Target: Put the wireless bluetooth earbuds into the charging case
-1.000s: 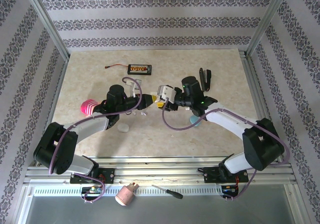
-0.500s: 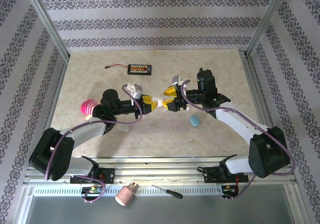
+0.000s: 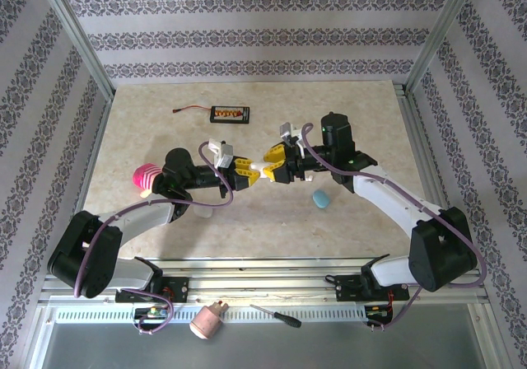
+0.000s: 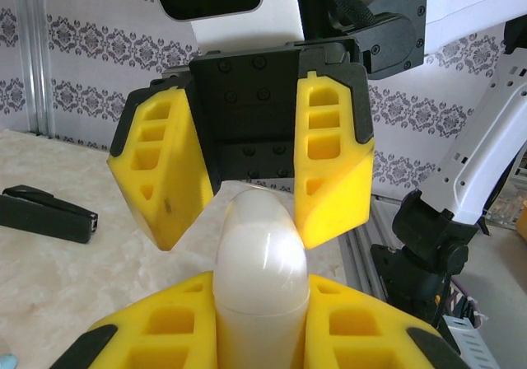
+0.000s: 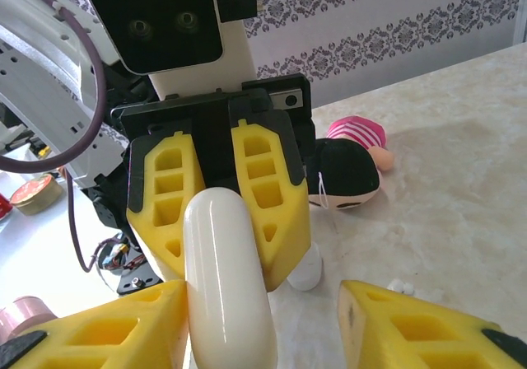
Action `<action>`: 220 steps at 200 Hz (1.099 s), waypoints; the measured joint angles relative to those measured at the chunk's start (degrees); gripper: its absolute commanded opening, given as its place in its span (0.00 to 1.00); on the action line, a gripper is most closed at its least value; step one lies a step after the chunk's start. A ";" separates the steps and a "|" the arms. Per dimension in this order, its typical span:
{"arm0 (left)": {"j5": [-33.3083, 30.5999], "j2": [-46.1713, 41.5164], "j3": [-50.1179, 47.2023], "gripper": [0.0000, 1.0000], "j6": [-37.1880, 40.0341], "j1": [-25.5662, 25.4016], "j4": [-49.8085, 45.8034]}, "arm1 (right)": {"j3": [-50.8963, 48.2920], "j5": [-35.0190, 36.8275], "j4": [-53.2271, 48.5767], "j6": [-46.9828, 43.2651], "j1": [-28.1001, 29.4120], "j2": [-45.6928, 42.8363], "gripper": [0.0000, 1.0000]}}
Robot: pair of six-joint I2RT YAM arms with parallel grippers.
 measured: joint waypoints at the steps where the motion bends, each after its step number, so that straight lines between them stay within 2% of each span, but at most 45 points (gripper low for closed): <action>1: -0.02 0.00 0.00 0.07 0.00 0.00 -0.02 | 0.00 0.11 0.00 -0.02 0.02 0.00 0.50; 30: -0.48 0.00 -0.11 0.06 0.17 0.00 0.09 | 0.00 0.94 0.39 0.98 0.07 -0.02 0.50; 52: -1.01 0.00 -0.83 0.00 1.77 0.02 0.92 | 0.00 1.40 0.44 1.99 0.07 0.00 0.50; 81: -1.03 1.53 -4.55 0.00 4.42 0.00 7.15 | 0.22 3.72 1.44 3.56 -0.07 -0.02 0.51; 109: 0.90 3.45 -5.20 0.00 5.40 -1.01 12.09 | 0.44 8.20 2.86 4.92 -0.90 0.02 0.59; 136: 1.03 3.45 -5.62 0.00 10.49 -1.07 13.22 | 0.37 11.23 4.81 6.12 -1.51 -0.15 0.70; 145: 0.61 3.45 -6.34 0.00 12.39 -1.07 13.25 | 0.04 12.55 5.77 7.28 -1.60 -0.59 0.78; 160: -0.92 3.45 -8.17 0.00 14.64 -1.05 13.35 | -1.01 15.06 7.78 9.33 -2.29 -1.97 0.87; 168: -1.79 3.45 -9.33 0.00 15.63 -1.05 13.53 | -1.60 16.79 8.79 10.56 -2.93 -2.80 0.98; 220: -4.52 2.78 -13.97 0.00 18.05 1.79 16.00 | -4.00 27.71 11.98 19.28 -7.56 -1.73 0.98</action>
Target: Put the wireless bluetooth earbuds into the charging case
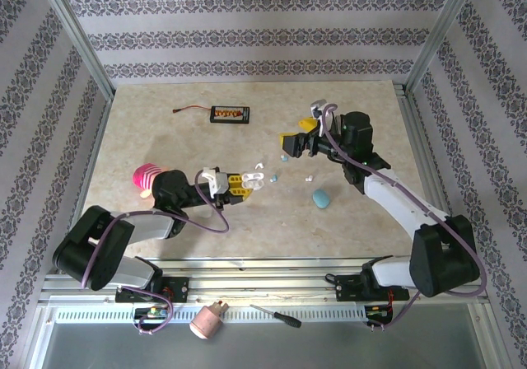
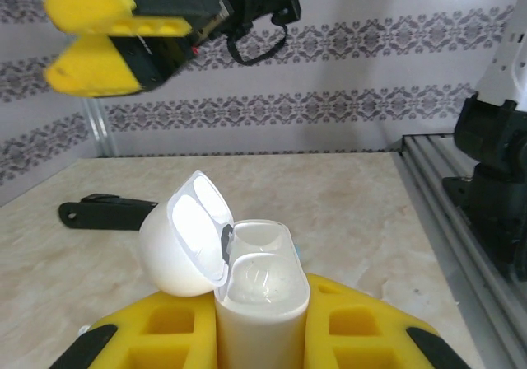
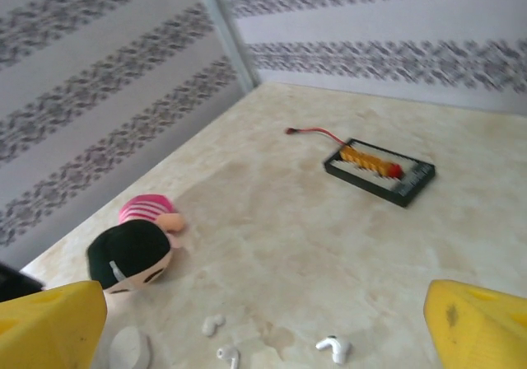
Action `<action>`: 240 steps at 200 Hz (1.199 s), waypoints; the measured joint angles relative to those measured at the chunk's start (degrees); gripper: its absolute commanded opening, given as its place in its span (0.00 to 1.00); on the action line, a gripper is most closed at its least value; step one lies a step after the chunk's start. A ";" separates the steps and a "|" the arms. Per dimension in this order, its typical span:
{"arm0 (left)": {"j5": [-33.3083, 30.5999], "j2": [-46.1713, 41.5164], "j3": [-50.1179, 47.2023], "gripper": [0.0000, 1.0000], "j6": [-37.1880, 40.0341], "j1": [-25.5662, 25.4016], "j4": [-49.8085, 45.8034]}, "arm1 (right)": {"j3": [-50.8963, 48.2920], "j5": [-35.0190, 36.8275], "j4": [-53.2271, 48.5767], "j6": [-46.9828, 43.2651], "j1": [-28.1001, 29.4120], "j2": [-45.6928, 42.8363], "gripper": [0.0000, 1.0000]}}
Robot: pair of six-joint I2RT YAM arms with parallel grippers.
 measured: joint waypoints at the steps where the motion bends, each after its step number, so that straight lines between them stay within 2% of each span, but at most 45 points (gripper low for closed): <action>1: 0.02 -0.02 -0.09 0.00 0.00 0.09 0.09 | 0.00 0.22 0.00 0.13 -0.02 0.20 0.98; 40: -2.25 -0.96 -4.35 0.00 0.20 4.50 3.89 | -0.11 6.01 0.24 4.55 1.11 5.75 0.98; 60: -5.31 -0.94 -5.84 0.00 0.22 6.47 5.68 | -0.11 8.87 0.28 5.66 2.62 8.66 0.87; 108: -14.60 -0.79 -6.03 0.00 1.07 11.56 8.20 | 2.34 15.85 -6.32 1.14 11.32 13.88 0.76; 133: -18.21 0.44 -5.18 0.00 1.27 15.72 8.87 | 4.48 18.56 -9.09 -0.57 14.80 15.76 0.75; 165: -21.42 3.65 -2.43 0.00 1.22 21.00 9.18 | 9.09 23.45 -14.23 -3.63 19.30 19.78 0.71; 208: -23.02 7.13 0.28 0.00 1.03 24.39 9.33 | 20.44 31.43 -25.66 -9.40 26.86 27.52 0.67; 240: -24.79 8.07 0.79 0.00 -0.74 28.70 9.38 | 28.20 34.80 -33.92 -12.39 30.56 32.87 0.63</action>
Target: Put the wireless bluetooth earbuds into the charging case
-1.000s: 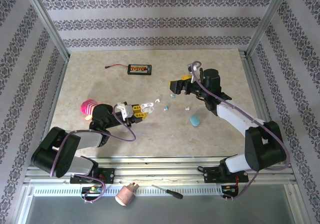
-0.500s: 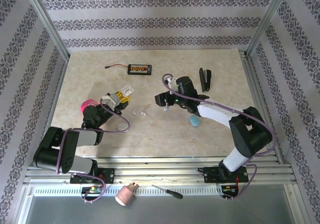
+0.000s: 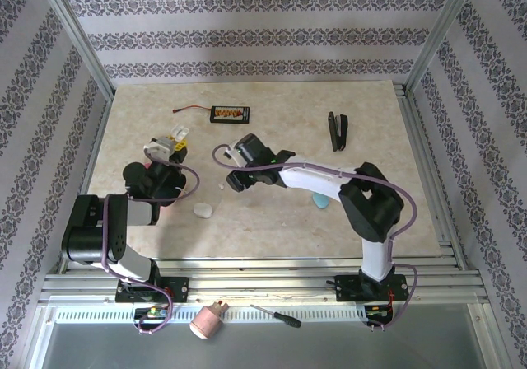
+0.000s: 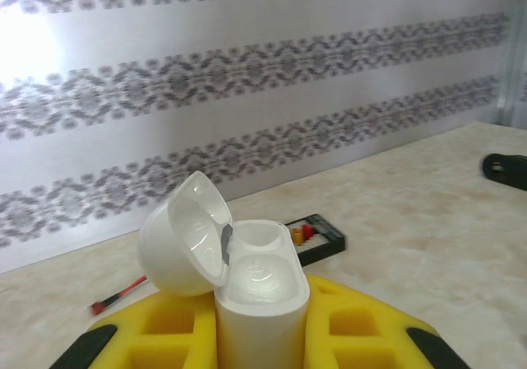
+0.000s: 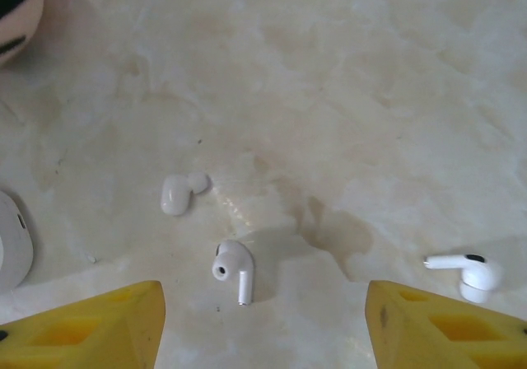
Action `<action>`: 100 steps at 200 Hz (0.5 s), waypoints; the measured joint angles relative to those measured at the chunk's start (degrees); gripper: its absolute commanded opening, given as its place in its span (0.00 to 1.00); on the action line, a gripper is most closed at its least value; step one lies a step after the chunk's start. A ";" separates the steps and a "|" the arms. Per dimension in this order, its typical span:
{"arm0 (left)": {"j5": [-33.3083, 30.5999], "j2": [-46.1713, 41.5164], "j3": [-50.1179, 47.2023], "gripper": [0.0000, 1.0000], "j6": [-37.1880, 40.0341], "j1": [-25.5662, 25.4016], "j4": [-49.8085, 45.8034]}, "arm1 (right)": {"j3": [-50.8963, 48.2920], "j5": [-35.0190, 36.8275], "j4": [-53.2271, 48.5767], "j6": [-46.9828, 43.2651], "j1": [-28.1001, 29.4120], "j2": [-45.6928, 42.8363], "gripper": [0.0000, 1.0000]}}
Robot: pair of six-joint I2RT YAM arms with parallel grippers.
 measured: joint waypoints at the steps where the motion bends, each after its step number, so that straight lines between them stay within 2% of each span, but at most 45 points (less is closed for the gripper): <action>1: -0.04 0.02 0.02 0.00 0.00 0.11 0.02 | 0.15 0.04 -0.15 -0.04 0.04 0.09 0.63; 100: -1.75 0.76 1.40 0.00 -2.21 3.72 0.37 | 23.30 2.91 -24.83 -1.25 1.51 16.11 0.48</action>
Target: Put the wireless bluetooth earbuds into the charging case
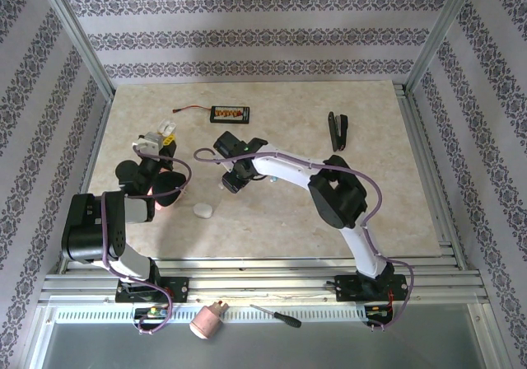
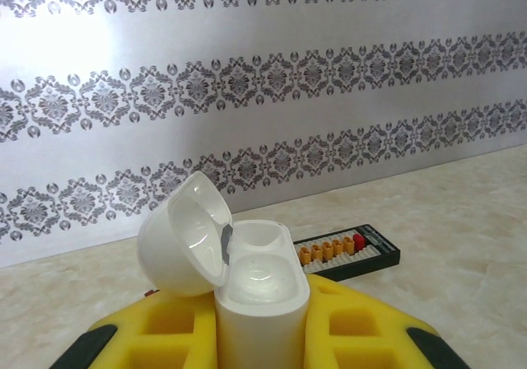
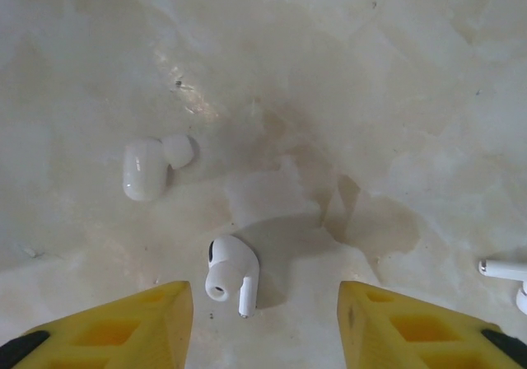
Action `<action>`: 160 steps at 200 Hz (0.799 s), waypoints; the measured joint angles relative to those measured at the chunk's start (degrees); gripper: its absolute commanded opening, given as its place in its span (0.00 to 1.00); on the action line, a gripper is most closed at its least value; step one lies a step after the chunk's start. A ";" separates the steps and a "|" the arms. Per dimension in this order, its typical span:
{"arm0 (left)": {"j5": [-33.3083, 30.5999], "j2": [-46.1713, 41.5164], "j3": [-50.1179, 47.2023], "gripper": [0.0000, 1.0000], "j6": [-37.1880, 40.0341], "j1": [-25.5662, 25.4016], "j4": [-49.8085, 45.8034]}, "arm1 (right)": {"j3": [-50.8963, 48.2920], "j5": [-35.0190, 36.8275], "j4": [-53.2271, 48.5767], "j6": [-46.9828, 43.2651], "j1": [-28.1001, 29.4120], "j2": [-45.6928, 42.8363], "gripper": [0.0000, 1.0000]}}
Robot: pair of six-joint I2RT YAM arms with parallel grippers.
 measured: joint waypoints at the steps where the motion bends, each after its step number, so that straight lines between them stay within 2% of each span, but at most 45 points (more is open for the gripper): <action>1: 0.00 0.00 0.00 0.00 0.00 0.02 0.02 | 0.22 0.02 -0.28 0.02 0.00 0.13 0.48; 109: 2.45 0.76 -0.02 0.00 0.07 0.17 0.04 | 17.68 0.00 -14.84 2.78 1.01 10.69 0.43; 160: 2.54 0.76 -0.52 0.00 0.04 3.08 0.13 | 23.17 0.04 -19.34 4.39 1.11 13.73 0.40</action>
